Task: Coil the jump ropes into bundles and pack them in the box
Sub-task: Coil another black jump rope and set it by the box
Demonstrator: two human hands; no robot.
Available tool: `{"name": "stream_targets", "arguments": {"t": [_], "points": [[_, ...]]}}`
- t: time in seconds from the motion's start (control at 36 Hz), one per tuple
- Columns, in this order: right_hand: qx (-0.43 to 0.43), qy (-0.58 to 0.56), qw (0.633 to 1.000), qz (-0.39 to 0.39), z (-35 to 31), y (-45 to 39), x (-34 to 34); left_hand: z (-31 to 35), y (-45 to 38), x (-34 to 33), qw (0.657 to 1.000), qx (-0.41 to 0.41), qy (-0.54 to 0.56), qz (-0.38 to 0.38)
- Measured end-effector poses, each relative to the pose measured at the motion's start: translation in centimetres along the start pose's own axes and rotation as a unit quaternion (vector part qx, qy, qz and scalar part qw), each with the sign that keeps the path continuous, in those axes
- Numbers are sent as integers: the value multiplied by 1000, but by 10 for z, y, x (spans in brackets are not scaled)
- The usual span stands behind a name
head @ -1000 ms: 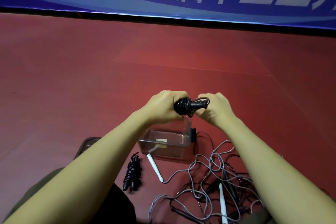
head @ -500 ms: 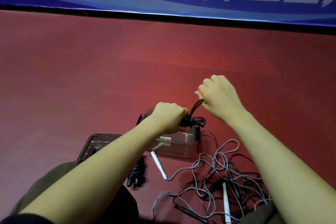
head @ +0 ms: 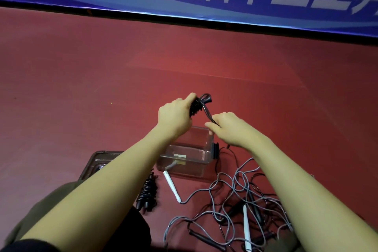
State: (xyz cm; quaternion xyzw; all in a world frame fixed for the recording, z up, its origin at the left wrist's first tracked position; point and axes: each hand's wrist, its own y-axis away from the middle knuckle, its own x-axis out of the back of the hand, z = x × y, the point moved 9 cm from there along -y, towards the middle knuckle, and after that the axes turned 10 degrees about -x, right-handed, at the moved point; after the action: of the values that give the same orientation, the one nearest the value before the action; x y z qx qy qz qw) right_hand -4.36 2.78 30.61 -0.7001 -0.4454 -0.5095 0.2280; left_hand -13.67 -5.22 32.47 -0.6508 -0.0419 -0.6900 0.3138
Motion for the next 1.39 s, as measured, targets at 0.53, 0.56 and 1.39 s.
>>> {"name": "stream_targets", "arguments": {"t": [0.53, 0.56, 1.39], "points": [[64, -22, 987, 143, 29, -14, 26, 37, 4, 4, 939, -112, 318, -61], [57, -20, 988, 140, 30, -13, 28, 39, 5, 3, 942, -120, 306, -73], [141, 381, 909, 89, -3, -11, -18, 61, 30, -28, 930, -251, -148, -225]]}}
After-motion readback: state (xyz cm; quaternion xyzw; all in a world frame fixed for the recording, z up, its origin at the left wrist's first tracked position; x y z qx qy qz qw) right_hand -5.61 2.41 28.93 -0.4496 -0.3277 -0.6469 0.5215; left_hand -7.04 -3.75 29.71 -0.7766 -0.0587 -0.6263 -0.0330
